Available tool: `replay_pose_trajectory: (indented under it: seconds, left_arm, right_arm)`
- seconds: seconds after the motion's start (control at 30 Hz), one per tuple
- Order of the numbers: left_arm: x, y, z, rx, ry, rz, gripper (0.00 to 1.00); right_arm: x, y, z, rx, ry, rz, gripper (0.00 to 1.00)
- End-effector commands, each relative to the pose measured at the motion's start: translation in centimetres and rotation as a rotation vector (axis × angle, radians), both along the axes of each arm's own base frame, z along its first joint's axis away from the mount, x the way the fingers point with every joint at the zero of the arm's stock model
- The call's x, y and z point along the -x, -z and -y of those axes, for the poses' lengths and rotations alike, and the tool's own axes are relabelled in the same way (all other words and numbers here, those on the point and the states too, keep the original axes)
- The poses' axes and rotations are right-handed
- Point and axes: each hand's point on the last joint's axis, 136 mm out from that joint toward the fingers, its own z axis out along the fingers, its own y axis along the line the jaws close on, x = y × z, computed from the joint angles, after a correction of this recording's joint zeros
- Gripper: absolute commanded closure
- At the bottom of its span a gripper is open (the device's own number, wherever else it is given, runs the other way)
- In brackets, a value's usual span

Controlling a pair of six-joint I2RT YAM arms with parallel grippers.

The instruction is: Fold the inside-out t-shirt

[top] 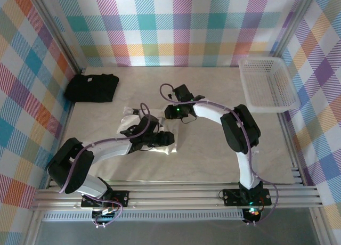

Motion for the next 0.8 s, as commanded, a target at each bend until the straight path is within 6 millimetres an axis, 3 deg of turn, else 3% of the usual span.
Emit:
replay_pose_trajectory:
  seconds: [0.0,0.37,0.5,0.63,0.77]
  left_arm:
    - [0.0,-1.5,2.5,0.017,0.095,0.078,0.53]
    - [2.0,1.0,6.4,-0.077,0.298,0.073,0.51]
    - [2.7,1.6,6.7,-0.115,0.361,0.067,0.48]
    - [2.8,-0.5,7.2,-0.096,0.400,0.102,0.40]
    - [2.8,-5.8,8.3,0.039,0.419,0.192,0.35]
  right_arm:
    - [0.1,-1.5,1.8,-0.001,0.012,0.017,0.75]
    - [1.2,-0.4,4.3,-0.111,0.048,-0.096,0.84]
    - [1.5,0.2,5.7,-0.128,0.080,-0.146,0.84]
    - [1.6,0.3,7.4,-0.118,0.105,-0.160,0.78]
    - [0.9,-1.8,9.4,-0.131,0.127,-0.106,0.73]
